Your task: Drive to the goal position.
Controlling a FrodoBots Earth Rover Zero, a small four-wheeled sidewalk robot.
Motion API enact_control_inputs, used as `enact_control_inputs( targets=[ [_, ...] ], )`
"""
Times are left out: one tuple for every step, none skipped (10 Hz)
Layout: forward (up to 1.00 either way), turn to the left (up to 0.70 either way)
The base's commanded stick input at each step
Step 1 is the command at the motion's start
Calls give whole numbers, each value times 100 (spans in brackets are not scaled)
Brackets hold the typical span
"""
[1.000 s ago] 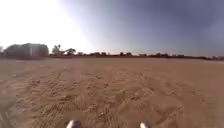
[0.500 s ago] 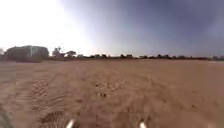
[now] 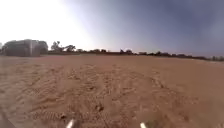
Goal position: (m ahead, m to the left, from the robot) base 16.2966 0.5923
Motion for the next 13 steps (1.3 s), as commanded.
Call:
enact_control_inputs(
  targets=[
    [100,0],
    [100,0],
    [100,0],
    [100,0],
    [100,0],
    [100,0],
    [100,0],
    [100,0],
    [100,0],
    [100,0],
    [100,0],
    [100,0],
    [100,0]
  ],
)
